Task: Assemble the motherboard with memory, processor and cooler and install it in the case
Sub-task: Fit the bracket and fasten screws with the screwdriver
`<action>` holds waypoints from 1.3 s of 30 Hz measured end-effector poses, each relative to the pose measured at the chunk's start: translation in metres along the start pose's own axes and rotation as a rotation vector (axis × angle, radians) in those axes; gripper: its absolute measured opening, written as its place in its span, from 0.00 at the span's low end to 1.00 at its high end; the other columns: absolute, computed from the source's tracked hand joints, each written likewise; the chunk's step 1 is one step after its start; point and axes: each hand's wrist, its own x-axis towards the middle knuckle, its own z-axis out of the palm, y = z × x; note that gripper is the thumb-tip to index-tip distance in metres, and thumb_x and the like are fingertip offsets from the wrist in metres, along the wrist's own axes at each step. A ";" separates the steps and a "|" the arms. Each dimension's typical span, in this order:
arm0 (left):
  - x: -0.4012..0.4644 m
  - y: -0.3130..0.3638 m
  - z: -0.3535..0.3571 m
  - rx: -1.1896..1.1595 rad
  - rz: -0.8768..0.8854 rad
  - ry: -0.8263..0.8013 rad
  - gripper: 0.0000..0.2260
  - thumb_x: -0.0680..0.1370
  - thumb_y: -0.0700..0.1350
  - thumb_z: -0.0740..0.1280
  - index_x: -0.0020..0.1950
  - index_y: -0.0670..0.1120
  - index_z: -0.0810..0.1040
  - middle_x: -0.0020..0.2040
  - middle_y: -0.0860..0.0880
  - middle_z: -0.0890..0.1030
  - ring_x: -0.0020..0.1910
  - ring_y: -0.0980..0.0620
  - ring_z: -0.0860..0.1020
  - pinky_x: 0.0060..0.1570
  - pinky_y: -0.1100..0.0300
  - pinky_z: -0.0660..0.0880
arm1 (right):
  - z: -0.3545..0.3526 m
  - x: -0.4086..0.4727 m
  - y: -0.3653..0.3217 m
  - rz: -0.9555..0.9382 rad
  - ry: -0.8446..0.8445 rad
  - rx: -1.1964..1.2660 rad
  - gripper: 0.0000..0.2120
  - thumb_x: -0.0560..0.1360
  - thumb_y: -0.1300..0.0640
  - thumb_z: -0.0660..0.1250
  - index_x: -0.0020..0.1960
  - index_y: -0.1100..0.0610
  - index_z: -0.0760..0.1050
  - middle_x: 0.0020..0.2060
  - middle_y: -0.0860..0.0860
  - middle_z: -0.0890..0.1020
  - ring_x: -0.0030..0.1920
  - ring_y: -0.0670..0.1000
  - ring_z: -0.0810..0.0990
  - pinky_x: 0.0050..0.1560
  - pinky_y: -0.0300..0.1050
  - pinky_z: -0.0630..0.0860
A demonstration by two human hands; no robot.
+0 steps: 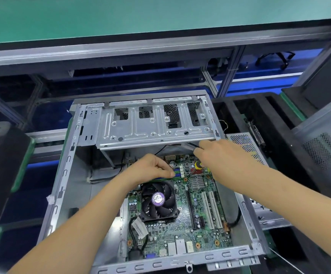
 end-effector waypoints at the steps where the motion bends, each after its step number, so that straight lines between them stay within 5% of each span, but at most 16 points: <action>1: 0.001 0.000 0.000 0.003 -0.005 -0.004 0.07 0.72 0.44 0.74 0.48 0.43 0.86 0.45 0.48 0.85 0.45 0.58 0.80 0.49 0.67 0.73 | 0.002 0.001 0.000 0.004 -0.001 0.016 0.16 0.77 0.59 0.65 0.63 0.56 0.67 0.51 0.50 0.74 0.49 0.52 0.78 0.38 0.43 0.62; 10: 0.005 -0.003 0.001 0.007 -0.028 -0.015 0.06 0.71 0.45 0.75 0.46 0.47 0.86 0.45 0.52 0.85 0.52 0.55 0.80 0.59 0.59 0.73 | 0.010 0.005 0.002 -0.014 0.019 0.061 0.14 0.77 0.58 0.64 0.61 0.54 0.69 0.49 0.49 0.74 0.46 0.52 0.78 0.40 0.43 0.62; 27: 0.002 -0.001 0.001 -0.003 -0.046 -0.018 0.05 0.72 0.46 0.75 0.46 0.47 0.86 0.46 0.51 0.85 0.53 0.55 0.80 0.62 0.55 0.73 | 0.011 0.007 -0.001 -0.012 -0.002 0.011 0.12 0.77 0.57 0.64 0.60 0.53 0.69 0.50 0.49 0.74 0.47 0.50 0.77 0.41 0.43 0.60; 36: 0.001 0.002 0.002 0.015 -0.028 -0.010 0.05 0.72 0.44 0.75 0.46 0.46 0.86 0.40 0.52 0.84 0.41 0.61 0.79 0.44 0.69 0.71 | 0.014 0.007 -0.002 -0.014 0.009 0.025 0.09 0.77 0.57 0.64 0.58 0.52 0.70 0.49 0.48 0.74 0.48 0.51 0.77 0.43 0.44 0.60; 39: -0.001 0.003 0.003 0.045 0.020 0.005 0.05 0.72 0.42 0.75 0.46 0.43 0.86 0.27 0.56 0.76 0.28 0.62 0.72 0.38 0.66 0.67 | 0.014 0.008 -0.002 -0.022 0.001 0.041 0.09 0.78 0.56 0.64 0.57 0.52 0.71 0.48 0.48 0.73 0.47 0.51 0.77 0.43 0.43 0.60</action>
